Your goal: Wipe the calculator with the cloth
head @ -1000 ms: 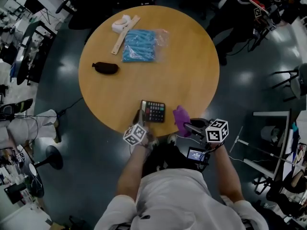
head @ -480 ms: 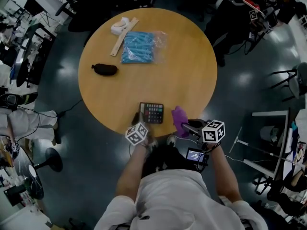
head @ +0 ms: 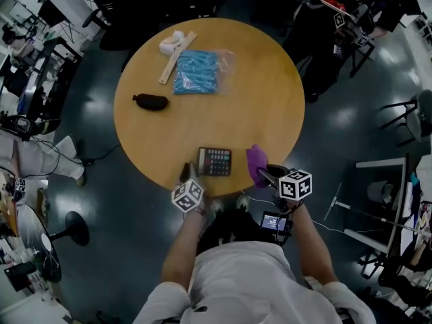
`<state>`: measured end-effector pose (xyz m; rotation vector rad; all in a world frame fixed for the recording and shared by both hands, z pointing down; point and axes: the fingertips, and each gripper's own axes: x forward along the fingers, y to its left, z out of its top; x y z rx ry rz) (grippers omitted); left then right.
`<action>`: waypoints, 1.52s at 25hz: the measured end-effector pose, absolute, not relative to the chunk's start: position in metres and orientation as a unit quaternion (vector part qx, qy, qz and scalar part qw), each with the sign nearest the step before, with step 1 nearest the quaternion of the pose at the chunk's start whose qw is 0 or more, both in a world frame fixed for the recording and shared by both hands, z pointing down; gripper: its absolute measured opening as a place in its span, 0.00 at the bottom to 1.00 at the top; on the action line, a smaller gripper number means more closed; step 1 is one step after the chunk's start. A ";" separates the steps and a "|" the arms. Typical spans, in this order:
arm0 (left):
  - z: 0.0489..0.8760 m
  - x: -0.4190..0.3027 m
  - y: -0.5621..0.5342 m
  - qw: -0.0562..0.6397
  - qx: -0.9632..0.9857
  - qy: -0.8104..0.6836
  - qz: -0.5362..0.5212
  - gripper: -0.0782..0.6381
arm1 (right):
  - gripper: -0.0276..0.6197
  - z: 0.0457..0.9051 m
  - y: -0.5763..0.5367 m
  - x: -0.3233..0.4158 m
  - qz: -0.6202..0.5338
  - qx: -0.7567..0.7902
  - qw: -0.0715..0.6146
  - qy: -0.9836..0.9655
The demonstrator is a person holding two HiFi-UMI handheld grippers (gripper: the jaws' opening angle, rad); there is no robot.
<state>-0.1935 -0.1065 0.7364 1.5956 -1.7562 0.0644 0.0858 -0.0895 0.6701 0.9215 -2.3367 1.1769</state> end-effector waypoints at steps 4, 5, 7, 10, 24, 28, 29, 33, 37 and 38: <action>0.687 -0.191 -0.093 0.326 0.657 -0.680 0.004 0.12 | 0.18 0.680 -0.115 0.092 0.359 0.378 0.233 -0.821; 0.673 -0.188 -0.088 0.314 0.667 -0.675 0.000 0.12 | 0.18 0.686 -0.121 0.093 0.348 0.388 0.248 -0.817; 0.648 -0.182 -0.075 0.297 0.686 -0.664 -0.007 0.12 | 0.18 0.700 -0.132 0.095 0.331 0.404 0.279 -0.806; 0.623 -0.173 -0.054 0.289 0.704 -0.649 -0.013 0.12 | 0.18 0.726 -0.145 0.099 0.322 0.422 0.323 -0.783; 0.604 -0.182 -0.017 0.277 0.716 -0.641 0.003 0.12 | 0.21 0.795 -0.137 0.068 0.338 0.419 0.401 -0.741; 0.598 -0.180 -0.019 0.267 0.727 -0.633 0.004 0.12 | 0.30 0.783 -0.135 0.062 0.334 0.424 0.381 -0.751; 0.596 -0.178 -0.020 0.265 0.730 -0.630 0.003 0.12 | 0.32 0.779 -0.135 0.061 0.332 0.424 0.377 -0.754; 0.586 -0.169 -0.024 0.254 0.744 -0.619 -0.004 0.12 | 0.33 0.754 -0.133 0.064 0.316 0.436 0.361 -0.762; 0.565 -0.159 -0.031 0.231 0.761 -0.606 -0.011 0.12 | 0.33 0.696 -0.131 0.067 0.287 0.457 0.302 -0.786; 0.559 -0.158 -0.033 0.224 0.766 -0.603 -0.012 0.12 | 0.32 0.674 -0.129 0.067 0.272 0.465 0.277 -0.796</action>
